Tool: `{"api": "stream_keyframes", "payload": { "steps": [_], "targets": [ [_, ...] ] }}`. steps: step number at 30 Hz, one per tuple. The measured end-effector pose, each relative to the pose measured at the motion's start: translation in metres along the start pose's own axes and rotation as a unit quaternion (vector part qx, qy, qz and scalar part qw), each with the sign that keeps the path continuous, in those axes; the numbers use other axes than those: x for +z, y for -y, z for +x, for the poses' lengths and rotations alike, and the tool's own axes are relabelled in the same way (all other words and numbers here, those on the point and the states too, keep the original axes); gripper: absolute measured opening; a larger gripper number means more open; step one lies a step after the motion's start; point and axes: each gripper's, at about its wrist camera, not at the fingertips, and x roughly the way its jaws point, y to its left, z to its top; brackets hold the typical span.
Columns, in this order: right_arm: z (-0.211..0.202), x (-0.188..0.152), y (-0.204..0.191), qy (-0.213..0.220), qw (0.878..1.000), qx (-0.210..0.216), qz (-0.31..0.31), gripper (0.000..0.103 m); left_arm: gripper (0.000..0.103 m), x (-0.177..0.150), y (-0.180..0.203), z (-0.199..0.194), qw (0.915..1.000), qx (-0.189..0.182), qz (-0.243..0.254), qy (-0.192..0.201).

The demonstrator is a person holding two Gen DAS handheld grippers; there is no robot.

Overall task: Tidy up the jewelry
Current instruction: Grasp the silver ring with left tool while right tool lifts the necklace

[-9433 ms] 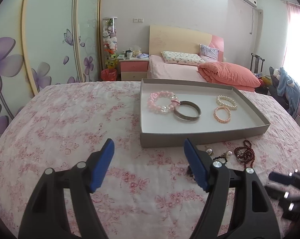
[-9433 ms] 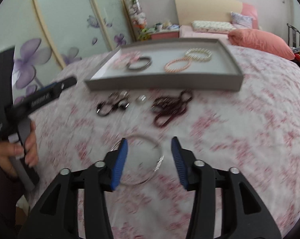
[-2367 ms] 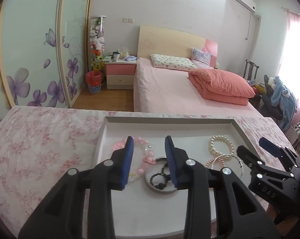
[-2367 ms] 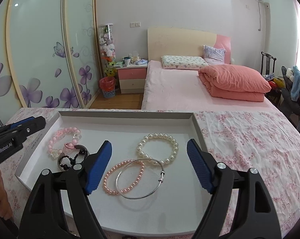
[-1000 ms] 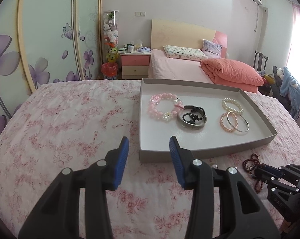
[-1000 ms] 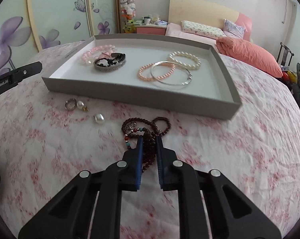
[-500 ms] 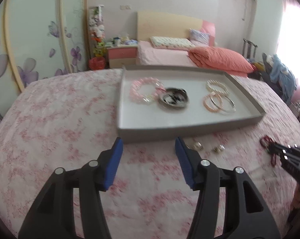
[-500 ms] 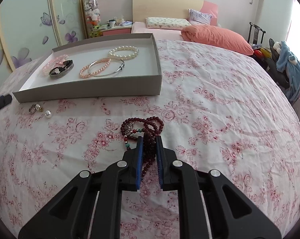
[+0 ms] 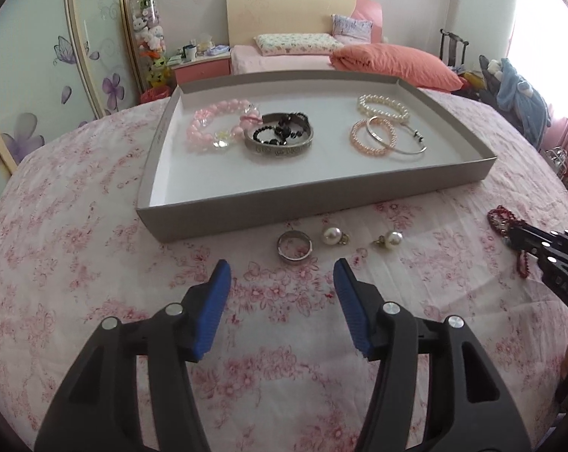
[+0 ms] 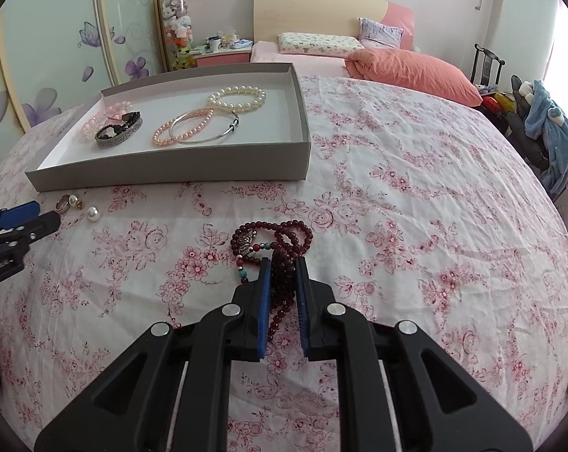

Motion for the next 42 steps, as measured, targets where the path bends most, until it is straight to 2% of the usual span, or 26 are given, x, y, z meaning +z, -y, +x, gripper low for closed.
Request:
{"api": "stream_keyframes", "payload": {
  "steps": [4,11,15,17,24,31,36,42],
  "targets": [
    [0.0,0.0,0.002,0.0,1.0,0.003,0.002,0.014,0.054,0.005,0.0,0.005,1.0,0.004,-0.001,-0.003],
    [0.0,0.0,0.003,0.0,1.0,0.005,0.004,0.014,0.043,0.013,0.008,0.01,1.0,0.006,0.006,-0.002],
    [0.0,0.0,0.003,-0.001,1.0,0.005,0.004,0.014,0.032,0.015,0.014,0.011,0.9999,0.005,0.013,0.0],
    [0.0,0.0,0.003,-0.001,1.0,0.006,0.004,0.014,0.022,0.015,0.016,0.011,0.9998,0.008,0.016,0.001],
    [0.0,0.0,0.004,-0.001,1.0,0.009,0.007,0.014,0.022,0.009,0.005,0.007,0.9997,0.022,-0.005,0.001],
    [0.0,0.0,0.004,-0.001,1.0,0.01,0.007,0.014,0.022,-0.016,-0.023,-0.014,0.9981,0.052,-0.033,0.0],
    [0.001,0.001,0.004,-0.001,1.0,0.007,0.005,0.014,0.022,-0.023,-0.035,-0.023,0.9973,0.046,-0.057,0.002],
    [0.001,0.001,0.0,0.0,1.0,0.001,-0.005,0.014,0.022,-0.023,-0.033,-0.024,0.9972,0.051,-0.054,0.001]
  ]
}}
